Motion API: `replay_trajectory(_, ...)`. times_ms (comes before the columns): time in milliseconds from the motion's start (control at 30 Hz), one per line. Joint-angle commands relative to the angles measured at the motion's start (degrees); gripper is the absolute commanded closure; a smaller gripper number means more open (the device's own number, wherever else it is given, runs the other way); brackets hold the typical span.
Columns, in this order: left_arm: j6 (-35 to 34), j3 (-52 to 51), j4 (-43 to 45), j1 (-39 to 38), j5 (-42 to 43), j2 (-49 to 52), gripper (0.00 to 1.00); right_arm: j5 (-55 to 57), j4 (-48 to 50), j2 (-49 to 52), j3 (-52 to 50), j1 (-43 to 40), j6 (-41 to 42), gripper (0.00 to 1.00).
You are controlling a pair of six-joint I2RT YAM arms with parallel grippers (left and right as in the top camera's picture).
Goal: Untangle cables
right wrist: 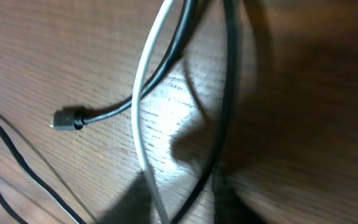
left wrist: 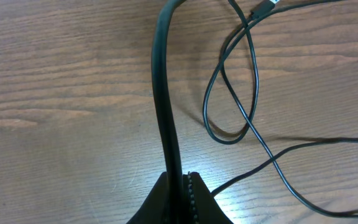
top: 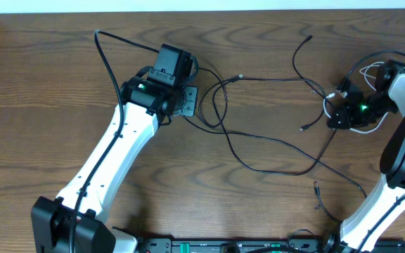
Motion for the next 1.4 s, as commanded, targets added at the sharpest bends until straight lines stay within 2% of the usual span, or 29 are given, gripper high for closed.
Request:
replay_trajectory(0,-0.55,0.33,0.04,0.13,-0.04,0.39,0.92,-1.05,-0.57,0.55,-1.27,-0.07,-0.48,0.99)
replay_trajectory(167,-0.55,0.33,0.07,0.13,-0.04,0.39,0.93,-0.81,-3.28,0.52,0.15,-0.90,-0.52,0.99)
replay_trajectory(333,-0.55,0.33,0.04,0.13,-0.04,0.39,0.92,-5.35,-10.91,0.52,6.60,-3.10,-4.22,0.99)
replay_trajectory(500,-0.55,0.33,0.04,0.13,-0.04,0.39,0.93,-9.25,-15.21,0.48,14.49,-5.01,-0.68,0.99)
replay_trajectory(633,-0.55,0.33,0.07,0.13,-0.04,0.39,0.93,-9.20,-12.87,0.46,19.82,-5.33,12.31,0.99)
replay_trajectory(733,-0.55,0.33,0.15,0.13,-0.04,0.39,0.92,-11.85,-6.88,0.46,21.35,-5.14,24.70,0.99)
replay_trajectory(833,-0.55,0.33,0.31,0.13,-0.04,0.39,0.93,-15.87,-1.29,0.46,21.40,-4.90,31.85,0.99)
replay_trajectory(1033,-0.55,0.33,0.02,0.13,-0.04,0.39,0.93,-21.84,7.17,0.48,21.31,-3.54,41.57,0.99)
replay_trajectory(1100,-0.55,0.33,0.07,0.13,-0.04,0.39,0.93,-21.84,8.70,0.48,21.31,-3.02,44.00,0.92)
replay_trajectory(1167,-0.55,0.33,0.07,0.13,-0.04,0.39,0.93,-21.84,8.74,0.48,21.31,-2.60,43.98,0.86)
replay_trajectory(1367,-0.55,0.33,0.07,0.13,-0.04,0.39,0.93,-16.92,5.92,0.48,21.16,-1.49,43.67,0.84)
